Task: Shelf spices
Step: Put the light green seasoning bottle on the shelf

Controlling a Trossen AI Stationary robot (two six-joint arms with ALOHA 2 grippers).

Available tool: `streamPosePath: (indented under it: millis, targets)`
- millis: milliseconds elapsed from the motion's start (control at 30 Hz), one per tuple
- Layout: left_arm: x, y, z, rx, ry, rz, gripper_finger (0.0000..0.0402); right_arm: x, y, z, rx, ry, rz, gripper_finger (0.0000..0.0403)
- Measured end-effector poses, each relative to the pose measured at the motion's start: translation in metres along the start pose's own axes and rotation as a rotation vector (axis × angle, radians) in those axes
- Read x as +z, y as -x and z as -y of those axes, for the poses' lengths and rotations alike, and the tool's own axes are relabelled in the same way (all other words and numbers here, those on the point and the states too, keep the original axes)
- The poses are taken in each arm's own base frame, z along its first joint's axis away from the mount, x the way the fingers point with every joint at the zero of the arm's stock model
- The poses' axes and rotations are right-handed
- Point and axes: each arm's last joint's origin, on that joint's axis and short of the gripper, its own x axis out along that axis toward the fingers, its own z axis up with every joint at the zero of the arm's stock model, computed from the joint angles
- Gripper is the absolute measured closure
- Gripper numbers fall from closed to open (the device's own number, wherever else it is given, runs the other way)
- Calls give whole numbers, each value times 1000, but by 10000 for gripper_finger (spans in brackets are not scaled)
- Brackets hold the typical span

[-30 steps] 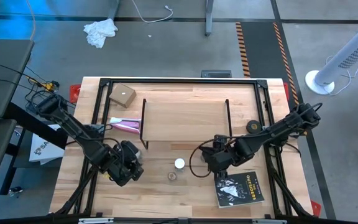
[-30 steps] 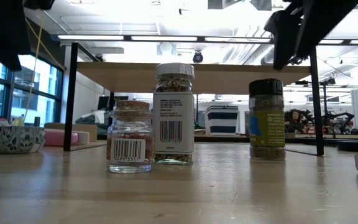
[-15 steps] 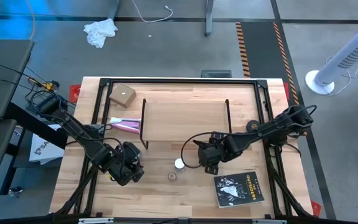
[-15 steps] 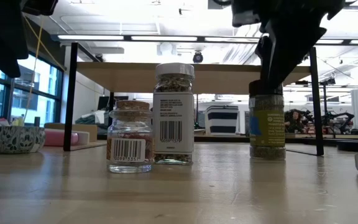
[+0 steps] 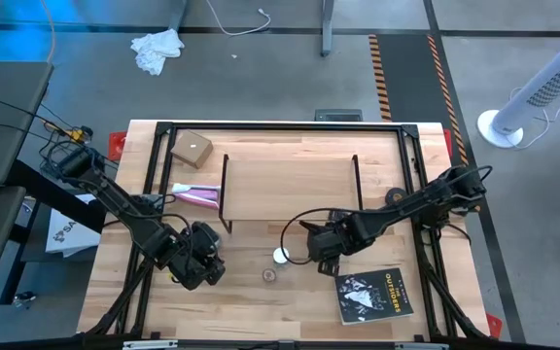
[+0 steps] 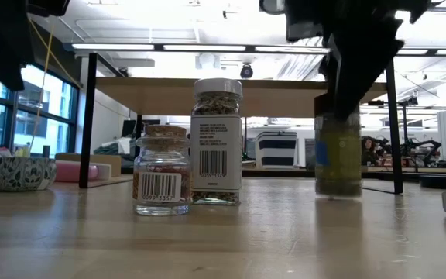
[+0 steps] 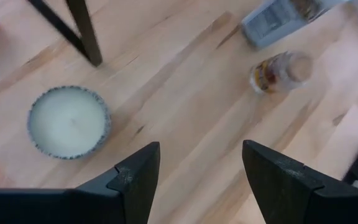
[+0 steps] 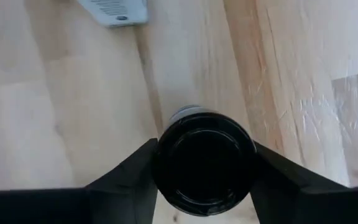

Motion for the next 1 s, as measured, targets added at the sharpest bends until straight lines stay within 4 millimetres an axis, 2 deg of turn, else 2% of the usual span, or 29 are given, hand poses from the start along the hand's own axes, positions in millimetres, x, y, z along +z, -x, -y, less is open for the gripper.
streamPosePath:
  millis: [133, 200, 400, 500, 600, 767, 867, 1000]
  targets:
    - [4, 7, -1, -25, 12, 46, 176, 6, 25, -2, 90, 56, 40, 219]
    - [7, 12, -3, -42, 22, 75, 176, 9, 45, -2, 161, 102, 77, 219]
    - [18, 33, -9, -109, 39, 215, 176, 17, 133, 5, 401, 155, 285, 219]
    - [26, 45, -13, -148, 54, 320, 176, 14, 180, 16, 474, 142, 415, 219]
    - [32, 56, -14, -185, 42, 422, 176, 6, 216, 25, 526, 148, 520, 219]
    - [43, 68, -16, -213, 8, 537, 176, -7, 243, 30, 603, 133, 561, 219]
    - [48, 72, -16, -223, -1, 561, 176, -9, 249, 28, 649, 131, 549, 219]
    - [54, 72, -16, -219, -9, 580, 176, -8, 247, 24, 650, 137, 541, 219]
